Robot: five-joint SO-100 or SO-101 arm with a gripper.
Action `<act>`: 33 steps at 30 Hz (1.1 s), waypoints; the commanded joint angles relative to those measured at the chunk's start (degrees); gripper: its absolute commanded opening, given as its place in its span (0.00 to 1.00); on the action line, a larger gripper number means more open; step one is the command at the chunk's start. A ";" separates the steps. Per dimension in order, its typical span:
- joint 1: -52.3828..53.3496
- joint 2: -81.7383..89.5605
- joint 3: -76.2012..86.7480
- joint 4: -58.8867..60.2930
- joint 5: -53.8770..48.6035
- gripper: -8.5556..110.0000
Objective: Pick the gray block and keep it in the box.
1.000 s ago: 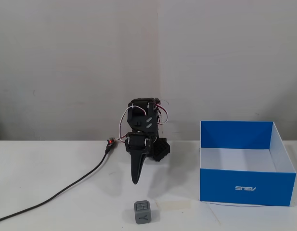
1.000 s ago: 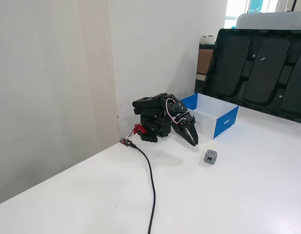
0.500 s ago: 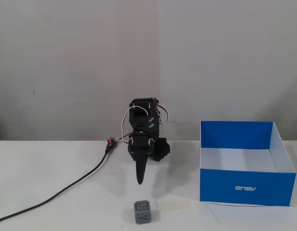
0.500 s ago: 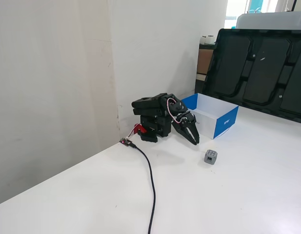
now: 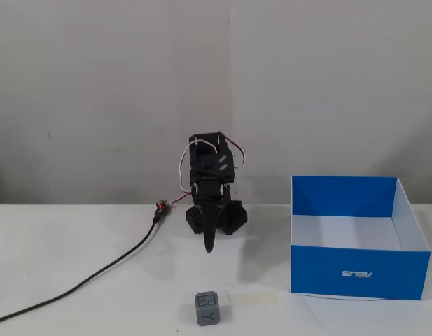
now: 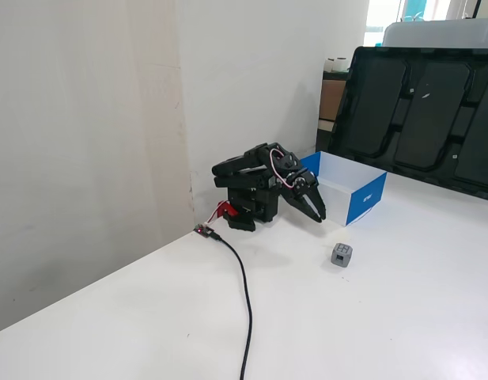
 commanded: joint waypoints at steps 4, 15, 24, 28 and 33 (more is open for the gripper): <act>0.79 -16.00 -12.13 -2.46 1.76 0.07; 1.14 -32.43 -21.62 -2.55 4.13 0.07; 0.88 -40.78 -26.02 -4.31 5.10 0.07; 0.88 -44.03 -27.77 -4.22 5.71 0.07; 0.88 -51.86 -31.55 -4.66 6.24 0.07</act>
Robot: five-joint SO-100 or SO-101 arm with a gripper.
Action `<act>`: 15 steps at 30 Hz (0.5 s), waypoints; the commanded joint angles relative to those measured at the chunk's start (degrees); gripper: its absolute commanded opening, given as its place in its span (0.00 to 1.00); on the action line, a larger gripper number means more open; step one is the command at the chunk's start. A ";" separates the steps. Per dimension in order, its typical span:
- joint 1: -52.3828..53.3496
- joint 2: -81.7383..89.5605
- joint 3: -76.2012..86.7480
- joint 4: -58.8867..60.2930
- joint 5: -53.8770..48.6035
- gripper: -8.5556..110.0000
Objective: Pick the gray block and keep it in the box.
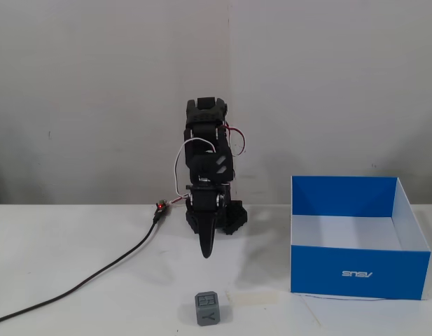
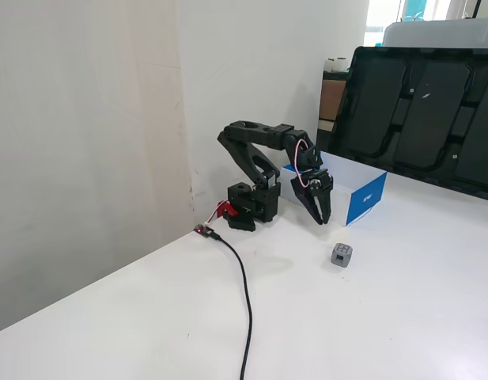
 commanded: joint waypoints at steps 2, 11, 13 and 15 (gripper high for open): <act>0.09 -6.50 -7.73 -1.67 0.44 0.07; 0.26 -13.27 -10.63 -4.39 1.23 0.07; 0.35 -14.94 -11.34 -4.75 1.41 0.07; 0.35 -16.00 -11.69 -5.36 1.58 0.07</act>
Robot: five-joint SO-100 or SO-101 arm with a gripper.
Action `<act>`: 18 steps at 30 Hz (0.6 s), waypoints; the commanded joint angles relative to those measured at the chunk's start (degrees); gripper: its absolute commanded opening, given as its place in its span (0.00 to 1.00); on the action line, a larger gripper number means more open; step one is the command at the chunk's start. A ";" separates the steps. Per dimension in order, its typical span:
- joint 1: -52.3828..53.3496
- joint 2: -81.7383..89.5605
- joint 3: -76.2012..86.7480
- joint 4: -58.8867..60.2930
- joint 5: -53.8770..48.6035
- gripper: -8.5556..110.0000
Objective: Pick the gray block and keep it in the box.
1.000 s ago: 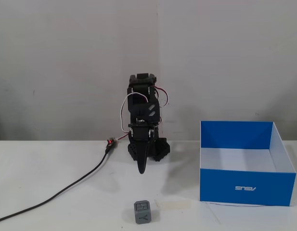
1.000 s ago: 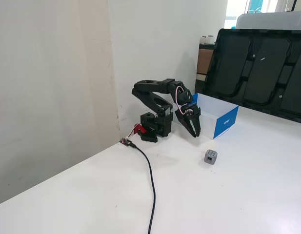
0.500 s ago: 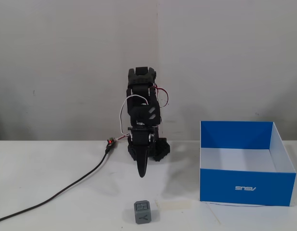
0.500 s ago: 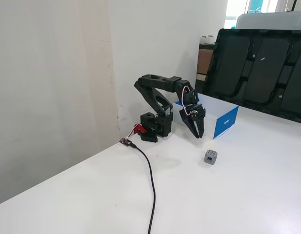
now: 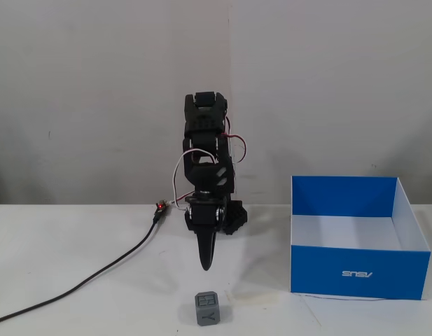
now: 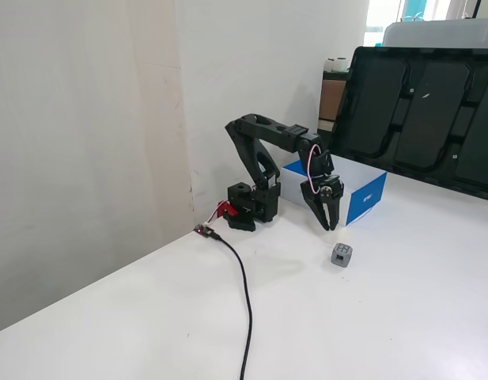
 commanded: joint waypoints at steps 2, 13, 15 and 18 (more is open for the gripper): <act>0.18 -1.93 -5.10 -1.76 0.62 0.07; -0.09 -6.06 -5.98 -2.37 1.05 0.22; -0.09 -7.03 -6.50 -2.46 1.05 0.24; -0.09 -8.79 -7.65 -2.46 1.05 0.26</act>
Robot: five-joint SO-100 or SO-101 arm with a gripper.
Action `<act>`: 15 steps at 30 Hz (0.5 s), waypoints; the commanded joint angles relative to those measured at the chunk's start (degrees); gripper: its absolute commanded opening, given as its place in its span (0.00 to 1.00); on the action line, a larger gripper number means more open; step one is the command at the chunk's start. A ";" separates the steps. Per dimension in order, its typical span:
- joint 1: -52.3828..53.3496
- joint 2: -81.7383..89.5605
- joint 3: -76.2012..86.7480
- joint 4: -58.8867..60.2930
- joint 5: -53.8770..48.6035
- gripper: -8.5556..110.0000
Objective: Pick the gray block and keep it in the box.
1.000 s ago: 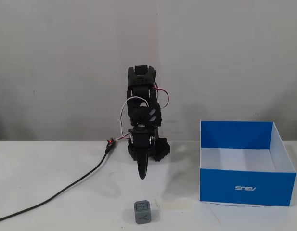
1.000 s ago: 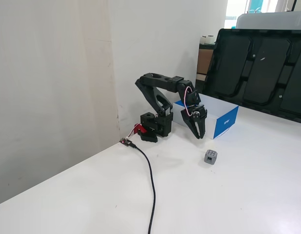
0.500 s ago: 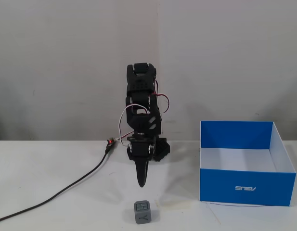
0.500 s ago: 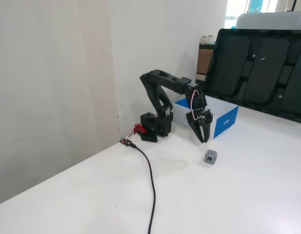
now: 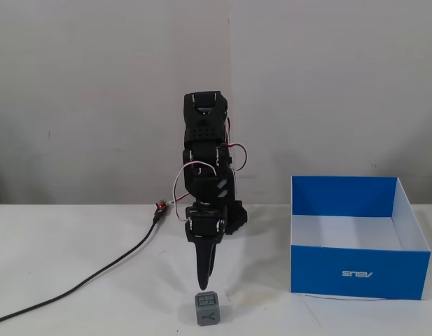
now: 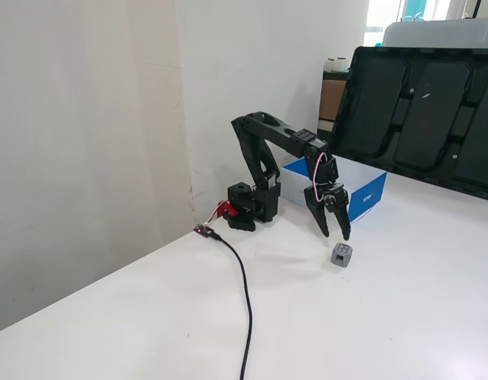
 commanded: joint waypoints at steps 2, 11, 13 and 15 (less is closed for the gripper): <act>-0.18 -1.76 -6.06 -0.79 0.35 0.27; -0.44 -7.12 -8.79 -0.79 0.35 0.27; -0.44 -8.70 -9.49 -0.88 0.35 0.27; -0.44 -10.20 -10.02 -0.88 0.35 0.27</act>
